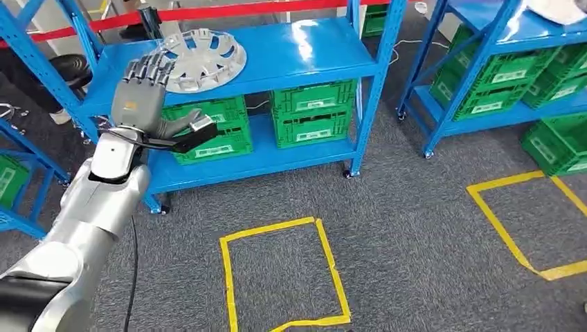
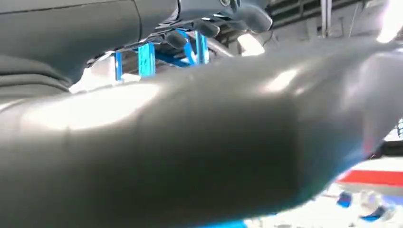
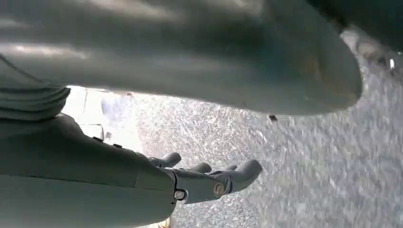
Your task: Take the parts from the cabinet and place them on the table.
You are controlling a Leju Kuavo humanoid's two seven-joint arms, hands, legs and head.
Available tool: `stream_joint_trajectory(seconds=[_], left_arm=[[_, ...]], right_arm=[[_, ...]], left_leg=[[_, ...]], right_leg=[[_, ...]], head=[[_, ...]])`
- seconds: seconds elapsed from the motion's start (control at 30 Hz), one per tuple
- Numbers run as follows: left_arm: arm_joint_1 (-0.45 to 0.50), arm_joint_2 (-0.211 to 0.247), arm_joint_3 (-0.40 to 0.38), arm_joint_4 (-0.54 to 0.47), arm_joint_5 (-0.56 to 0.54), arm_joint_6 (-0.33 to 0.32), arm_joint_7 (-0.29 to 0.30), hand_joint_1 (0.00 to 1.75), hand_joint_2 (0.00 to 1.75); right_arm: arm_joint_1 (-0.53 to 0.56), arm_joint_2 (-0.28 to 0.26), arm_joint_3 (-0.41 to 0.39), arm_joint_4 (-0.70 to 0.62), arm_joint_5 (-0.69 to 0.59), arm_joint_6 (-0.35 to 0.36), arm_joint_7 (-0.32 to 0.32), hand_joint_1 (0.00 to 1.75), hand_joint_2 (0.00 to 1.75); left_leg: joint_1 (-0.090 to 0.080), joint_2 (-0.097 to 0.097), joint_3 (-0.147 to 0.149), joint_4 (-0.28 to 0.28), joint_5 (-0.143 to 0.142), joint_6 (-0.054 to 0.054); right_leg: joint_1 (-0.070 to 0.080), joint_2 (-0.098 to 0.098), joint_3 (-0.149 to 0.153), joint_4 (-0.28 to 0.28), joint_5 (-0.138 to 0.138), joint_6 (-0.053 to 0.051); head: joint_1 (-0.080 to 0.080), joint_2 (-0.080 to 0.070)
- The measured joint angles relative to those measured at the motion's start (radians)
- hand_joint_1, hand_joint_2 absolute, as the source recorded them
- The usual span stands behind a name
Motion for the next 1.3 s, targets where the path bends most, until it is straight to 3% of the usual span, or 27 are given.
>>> stream_joint_trajectory(seconds=[0.07, 0.1, 0.17, 0.2, 0.23, 0.27, 0.33, 0.37, 0.4, 0.5, 0.57, 0.6, 0.67, 0.7, 0.73, 0.77, 0.8, 0.87, 0.93, 1.03, 1.1, 1.2, 1.23, 1.27, 1.3], left_arm=[[-0.003, 0.002, 0.0, -0.004, 0.0, 0.0, 0.001, 0.0, 0.0], [-0.006, 0.001, 0.0, -0.004, 0.0, 0.0, 0.002, 0.0, 0.0], [-0.005, 0.0, 0.0, -0.002, 0.0, -0.008, 0.0, 0.0, 0.0], [-0.003, 0.0, 0.0, 0.001, 0.0, -0.014, -0.001, 0.0, 0.0], [0.0, -0.001, 0.0, 0.003, 0.0, -0.018, -0.003, 0.0, 0.0], [0.001, 0.0, 0.0, 0.005, 0.0, -0.021, -0.006, 0.0, 0.0], [-0.001, 0.0, 0.0, 0.006, 0.0, -0.021, -0.012, 0.0, 0.0], [-0.001, 0.0, 0.0, 0.008, 0.0, -0.021, -0.02, 0.0, 0.0], [-0.003, 0.001, 0.0, 0.01, 0.0, -0.021, -0.027, 0.0, 0.0], [-0.002, 0.001, 0.0, 0.018, 0.0, -0.021, -0.027, 0.0, 0.0], [-0.003, 0.002, 0.0, 0.019, 0.0, -0.02, -0.025, 0.0, 0.0], [-0.007, 0.003, 0.0, 0.022, 0.0, -0.02, -0.024, 0.0, 0.0], [-0.009, 0.003, 0.0, 0.026, 0.0, -0.02, -0.025, 0.0, 0.0], [-0.006, 0.003, 0.0, 0.033, 0.0, -0.02, -0.025, 0.0, 0.0], [-0.002, 0.003, 0.0, 0.037, 0.0, -0.021, -0.025, 0.0, 0.0], [-0.001, 0.003, 0.0, 0.041, 0.0, -0.021, -0.026, 0.0, 0.0], [-0.002, 0.003, 0.0, 0.044, 0.0, -0.023, -0.026, 0.0, 0.0], [-0.01, 0.003, 0.0, 0.046, 0.0, -0.026, -0.027, 0.0, 0.0], [-0.02, 0.003, 0.0, 0.051, 0.0, -0.034, -0.027, 0.0, 0.0], [-0.017, 0.004, 0.0, 0.053, 0.0, -0.034, -0.026, 0.0, 0.0], [-0.021, 0.006, 0.0, 0.052, 0.0, -0.034, -0.025, 0.0, 0.0], [-0.017, 0.006, 0.0, 0.056, 0.0, -0.034, -0.028, 0.0, 0.0], [-0.013, 0.006, 0.0, 0.058, 0.0, -0.034, -0.028, 0.0, 0.0], [-0.01, 0.006, 0.0, 0.059, 0.0, -0.034, -0.029, 0.0, 0.0], [-0.011, 0.005, 0.0, 0.061, 0.0, -0.035, -0.029, 0.0, 0.0]], right_arm=[[0.002, 0.0, 0.0, 0.0, 0.0, 0.0, 0.0, 0.0, 0.0], [0.001, 0.0, 0.0, 0.0, 0.0, 0.0, 0.0, 0.0, 0.0], [0.001, 0.0, 0.0, 0.0, 0.0, 0.0, 0.0, 0.0, 0.0], [0.002, 0.0, 0.0, 0.0, 0.0, 0.0, 0.0, 0.0, 0.0], [0.002, 0.0, 0.0, 0.0, 0.0, 0.0, -0.003, 0.0, 0.0], [0.001, 0.0, 0.0, 0.0, 0.0, 0.0, -0.017, 0.0, 0.0], [0.002, 0.0, 0.0, 0.0, 0.002, -0.001, -0.03, 0.0, 0.0], [0.002, 0.0, 0.0, 0.0, 0.003, 0.0, -0.028, 0.0, 0.0], [0.001, 0.0, 0.0, 0.0, 0.005, 0.001, -0.029, 0.0, 0.0], [0.0, 0.0, 0.0, 0.0, 0.004, 0.002, -0.023, 0.0, 0.0], [-0.001, 0.0, 0.0, 0.0, 0.003, 0.002, -0.011, 0.0, 0.0], [-0.001, 0.0, 0.0, 0.0, 0.003, 0.002, -0.002, 0.0, 0.0], [-0.003, 0.0, 0.0, 0.0, 0.003, 0.002, 0.0, 0.0, 0.0], [-0.003, 0.0, 0.0, 0.0, 0.0, 0.002, 0.0, 0.0, 0.0], [-0.002, 0.0, 0.0, 0.0, -0.001, 0.002, 0.002, 0.0, 0.0], [0.0, 0.0, 0.0, 0.0, -0.002, 0.002, 0.002, 0.0, 0.0], [0.002, 0.0, 0.0, 0.0, -0.003, 0.002, 0.003, 0.0, 0.0], [0.002, 0.0, 0.0, 0.0, -0.002, 0.002, 0.003, 0.0, 0.0], [-0.002, 0.0, 0.0, 0.001, 0.0, 0.002, 0.003, 0.0, 0.0], [-0.004, 0.0, 0.0, 0.001, 0.002, 0.006, 0.003, 0.0, 0.0], [-0.004, 0.0, 0.0, 0.001, 0.003, 0.007, 0.003, 0.0, 0.0], [-0.004, 0.0, 0.0, 0.001, 0.003, 0.008, 0.003, 0.0, 0.0], [-0.002, 0.0, 0.0, 0.001, 0.002, 0.008, 0.003, 0.0, 0.0], [-0.001, 0.0, 0.0, 0.001, -0.001, 0.008, 0.0, 0.0, 0.0], [-0.002, 0.0, 0.0, 0.001, -0.002, 0.008, -0.01, 0.0, 0.0]], left_leg=[[0.012, -0.001, 0.017, -0.016, 0.001, 0.011], [0.013, 0.0, 0.02, -0.017, -0.002, 0.018], [0.012, 0.0, 0.025, -0.016, -0.01, 0.023], [0.012, 0.0, 0.028, -0.014, -0.014, 0.024], [0.012, -0.001, 0.032, -0.013, -0.019, 0.023], [0.012, -0.001, 0.039, -0.011, -0.026, 0.021], [0.013, -0.001, 0.057, -0.006, -0.042, 0.015], [0.013, -0.001, 0.061, -0.005, -0.05, 0.009], [0.006, -0.004, 0.059, 0.001, -0.055, 0.002], [0.011, -0.005, 0.063, -0.01, -0.056, -0.015], [0.013, -0.001, 0.064, -0.002, -0.067, -0.028], [0.013, 0.002, 0.047, 0.037, -0.083, -0.031], [0.015, 0.003, -0.03, 0.171, -0.129, -0.037], [0.015, 0.003, -0.084, 0.252, -0.146, -0.039], [0.015, 0.003, -0.113, 0.284, -0.142, -0.039], [0.015, 0.003, -0.117, 0.267, -0.11, -0.036], [0.015, 0.003, -0.101, 0.215, -0.063, -0.034], [0.014, 0.004, -0.035, 0.048, 0.042, -0.023], [0.005, 0.004, -0.004, -0.012, 0.013, -0.012], [0.006, -0.001, 0.004, -0.013, 0.004, 0.006], [0.011, -0.001, 0.028, -0.023, -0.003, 0.019], [0.009, -0.003, 0.048, -0.023, -0.023, 0.028], [0.008, -0.004, 0.058, -0.022, -0.032, 0.027], [0.008, -0.005, 0.068, -0.022, -0.041, 0.026], [0.008, -0.005, 0.08, -0.021, -0.051, 0.023]], right_leg=[[0.003, -0.003, -0.006, 0.023, -0.013, 0.012], [0.002, -0.002, -0.038, 0.079, -0.038, 0.013], [0.001, -0.002, -0.137, 0.242, -0.091, 0.017], [0.002, -0.002, -0.177, 0.297, -0.098, 0.018], [0.002, -0.003, -0.198, 0.31, -0.082, 0.018], [0.0, -0.003, -0.192, 0.274, -0.039, 0.019], [-0.002, -0.004, -0.126, 0.103, 0.075, 0.017], [-0.002, -0.006, -0.101, 0.033, 0.096, 0.013], [0.005, -0.005, -0.082, 0.016, 0.077, 0.011], [0.009, -0.002, -0.083, 0.014, 0.069, -0.009], [0.001, -0.002, -0.065, 0.001, 0.068, -0.022], [0.0, -0.003, -0.057, -0.001, 0.063, -0.029], [0.0, -0.004, -0.048, -0.001, 0.055, -0.036], [0.0, -0.004, -0.042, -0.001, 0.046, -0.037], [0.0, -0.003, -0.036, -0.001, 0.039, -0.037], [0.0, -0.001, -0.026, 0.0, 0.031, -0.035], [0.0, -0.001, -0.016, 0.0, 0.024, -0.033], [0.0, -0.001, 0.005, -0.001, 0.007, -0.026], [0.005, 0.0, 0.005, 0.001, -0.003, -0.013], [0.005, -0.001, 0.017, -0.001, 0.002, 0.003], [0.003, -0.003, -0.014, 0.059, -0.006, 0.008], [0.003, -0.003, -0.151, 0.257, -0.07, 0.015], [0.003, -0.003, -0.187, 0.29, -0.077, 0.018], [0.003, -0.003, -0.2, 0.279, -0.06, 0.019], [0.002, -0.003, -0.193, 0.228, -0.02, 0.017]], head=[[0.002, 0.0], [0.004, 0.0], [0.003, 0.0], [0.004, 0.0], [0.004, 0.0], [0.004, 0.0], [0.004, 0.0], [0.004, 0.0], [0.004, 0.0], [0.003, 0.0], [0.002, 0.0], [-0.006, 0.0], [-0.004, 0.0], [-0.003, 0.0], [-0.004, 0.0], [-0.005, 0.0], [-0.004, 0.0], [-0.004, 0.0], [-0.004, 0.0], [-0.002, 0.0], [0.0, 0.0], [0.003, 0.0], [0.003, 0.0], [0.003, 0.0], [0.003, 0.0]])
